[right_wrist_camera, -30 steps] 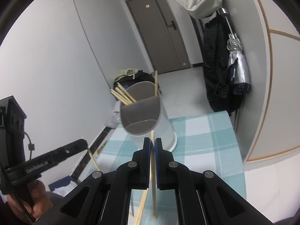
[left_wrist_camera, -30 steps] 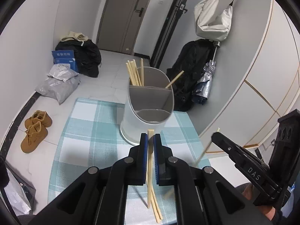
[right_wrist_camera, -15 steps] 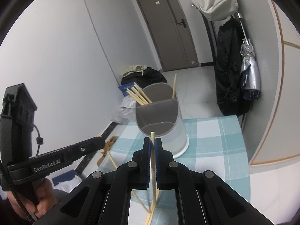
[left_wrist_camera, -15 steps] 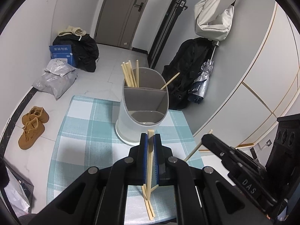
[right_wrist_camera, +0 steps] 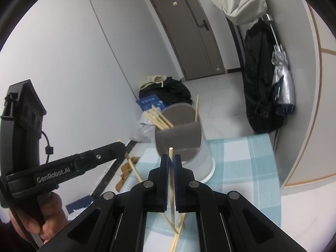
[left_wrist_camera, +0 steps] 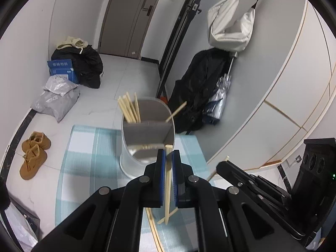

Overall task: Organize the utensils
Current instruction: 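Carry both held chopsticks up above the white holder cup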

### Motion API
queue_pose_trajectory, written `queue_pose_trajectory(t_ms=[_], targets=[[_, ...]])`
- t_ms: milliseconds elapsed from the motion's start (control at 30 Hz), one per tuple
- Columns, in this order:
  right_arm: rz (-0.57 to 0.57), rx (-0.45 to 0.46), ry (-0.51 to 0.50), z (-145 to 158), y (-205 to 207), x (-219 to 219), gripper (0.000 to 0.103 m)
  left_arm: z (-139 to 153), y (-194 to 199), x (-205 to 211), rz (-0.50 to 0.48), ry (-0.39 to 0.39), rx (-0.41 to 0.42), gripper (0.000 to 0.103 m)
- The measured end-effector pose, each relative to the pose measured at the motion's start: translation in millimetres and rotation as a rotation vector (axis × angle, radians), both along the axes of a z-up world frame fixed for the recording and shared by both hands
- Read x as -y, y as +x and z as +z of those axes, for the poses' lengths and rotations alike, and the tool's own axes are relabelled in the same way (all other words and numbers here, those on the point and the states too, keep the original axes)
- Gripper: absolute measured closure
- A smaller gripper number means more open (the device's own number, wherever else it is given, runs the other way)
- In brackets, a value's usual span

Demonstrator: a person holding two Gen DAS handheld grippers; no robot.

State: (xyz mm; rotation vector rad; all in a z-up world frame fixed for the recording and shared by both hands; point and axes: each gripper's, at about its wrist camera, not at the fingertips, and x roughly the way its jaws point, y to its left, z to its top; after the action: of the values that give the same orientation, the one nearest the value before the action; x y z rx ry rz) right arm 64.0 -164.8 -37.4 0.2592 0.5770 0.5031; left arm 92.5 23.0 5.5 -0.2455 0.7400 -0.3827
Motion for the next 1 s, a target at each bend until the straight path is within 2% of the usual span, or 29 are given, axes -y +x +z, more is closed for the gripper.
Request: queue_pose_trajectory(t_ms=[267, 567, 800, 1000], targets=[[-0.011, 0.051, 0.010, 50, 21, 7, 0.099, 45, 29, 3, 0.006, -0.039, 0.053, 0.101], [0.016, 0.142, -0.024, 108, 61, -5, 0.099, 77, 72, 0, 0.034, -0.046, 0.082, 0.101], [0.036, 0.192, -0.061, 132, 100, -21, 0.099, 89, 101, -2, 0.046, -0.013, 0.117, 0.101], [0.031, 0.202, -0.085, 134, 133, -29, 0.099, 84, 124, -6, 0.042, 0.026, 0.121, 0.101]])
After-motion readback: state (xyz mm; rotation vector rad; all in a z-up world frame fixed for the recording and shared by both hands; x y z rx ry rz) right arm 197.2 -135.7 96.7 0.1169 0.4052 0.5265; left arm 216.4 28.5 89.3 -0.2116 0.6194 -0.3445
